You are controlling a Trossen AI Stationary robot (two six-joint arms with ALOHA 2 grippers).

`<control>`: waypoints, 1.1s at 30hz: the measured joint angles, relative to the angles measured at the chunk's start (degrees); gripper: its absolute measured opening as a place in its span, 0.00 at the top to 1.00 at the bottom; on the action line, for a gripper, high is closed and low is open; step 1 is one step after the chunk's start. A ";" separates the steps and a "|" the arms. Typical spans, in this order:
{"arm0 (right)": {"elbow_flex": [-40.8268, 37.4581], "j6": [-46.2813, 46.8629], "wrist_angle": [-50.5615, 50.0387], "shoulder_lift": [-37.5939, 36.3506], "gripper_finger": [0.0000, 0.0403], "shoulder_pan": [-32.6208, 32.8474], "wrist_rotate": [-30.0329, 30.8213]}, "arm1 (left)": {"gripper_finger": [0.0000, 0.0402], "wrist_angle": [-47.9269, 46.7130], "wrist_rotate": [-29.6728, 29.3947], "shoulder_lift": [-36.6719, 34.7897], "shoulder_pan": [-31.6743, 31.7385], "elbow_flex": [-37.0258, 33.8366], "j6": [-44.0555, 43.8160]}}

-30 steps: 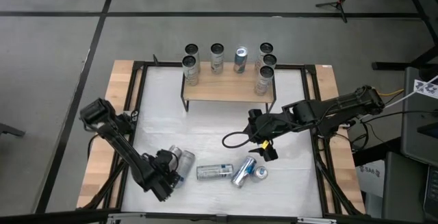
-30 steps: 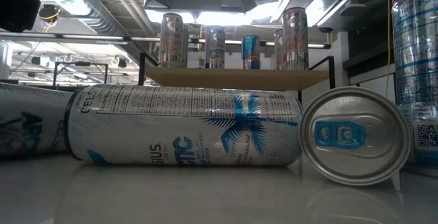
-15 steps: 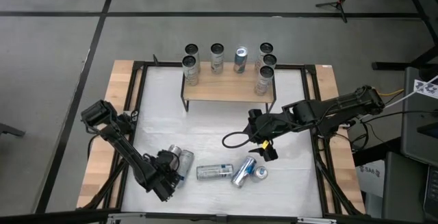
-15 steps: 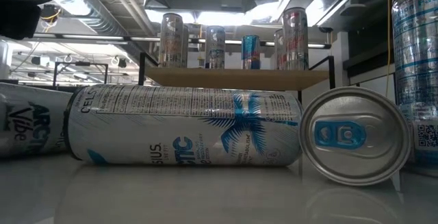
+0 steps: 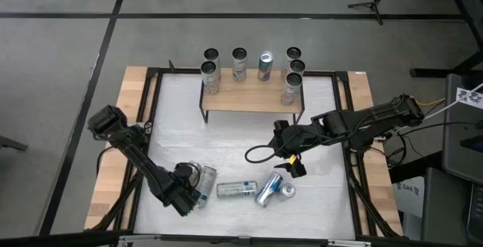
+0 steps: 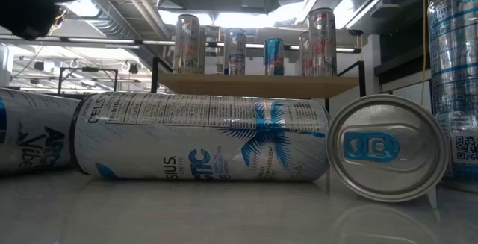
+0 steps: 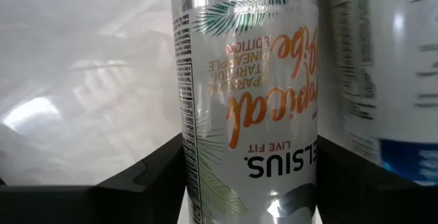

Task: Sort soda cans
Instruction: Put the white yellow soda can on the shelf and align with other white yellow soda cans

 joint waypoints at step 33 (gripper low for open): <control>0.00 -0.01 -0.13 0.00 0.15 0.00 0.21 | 0.41 -1.43 55.64 -12.76 23.50 0.02 13.65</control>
